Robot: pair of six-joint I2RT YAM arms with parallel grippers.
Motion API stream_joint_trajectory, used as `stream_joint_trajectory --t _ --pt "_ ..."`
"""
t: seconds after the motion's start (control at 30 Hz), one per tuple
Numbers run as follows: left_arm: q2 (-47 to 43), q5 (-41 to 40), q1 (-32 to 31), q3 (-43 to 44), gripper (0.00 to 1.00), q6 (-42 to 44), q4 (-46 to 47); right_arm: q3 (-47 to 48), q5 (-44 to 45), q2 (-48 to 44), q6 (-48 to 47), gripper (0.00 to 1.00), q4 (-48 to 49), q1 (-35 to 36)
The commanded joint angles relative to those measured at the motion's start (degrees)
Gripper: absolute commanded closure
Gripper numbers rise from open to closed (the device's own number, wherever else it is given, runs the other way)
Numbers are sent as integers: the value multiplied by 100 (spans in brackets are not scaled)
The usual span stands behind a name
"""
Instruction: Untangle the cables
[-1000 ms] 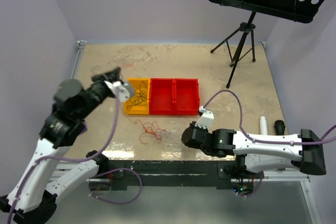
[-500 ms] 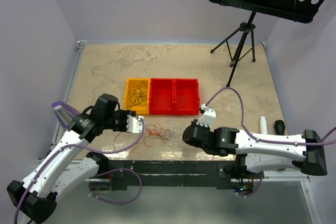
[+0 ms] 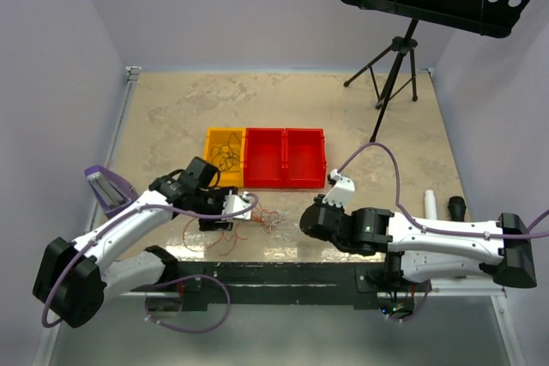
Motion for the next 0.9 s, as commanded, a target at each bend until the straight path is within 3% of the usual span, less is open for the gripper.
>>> stream_joint_trajectory --t 0.0,0.3,0.4,0.67,0.87 --pt "418 314 -35 117 32 -414 702 66 135 -141 149 100 -64 31" --pt "929 261 -141 276 40 -625 1037 57 126 -149 131 100 -20 31" --pt "1087 191 -149 232 53 -626 1142 22 117 -211 131 100 6 39" --pt "1448 -151 -255 232 98 -476 1037 22 126 -334 175 100 -73 39" --pt "975 -547 -255 749 100 -669 757 -13 126 -273 166 100 -47 31"
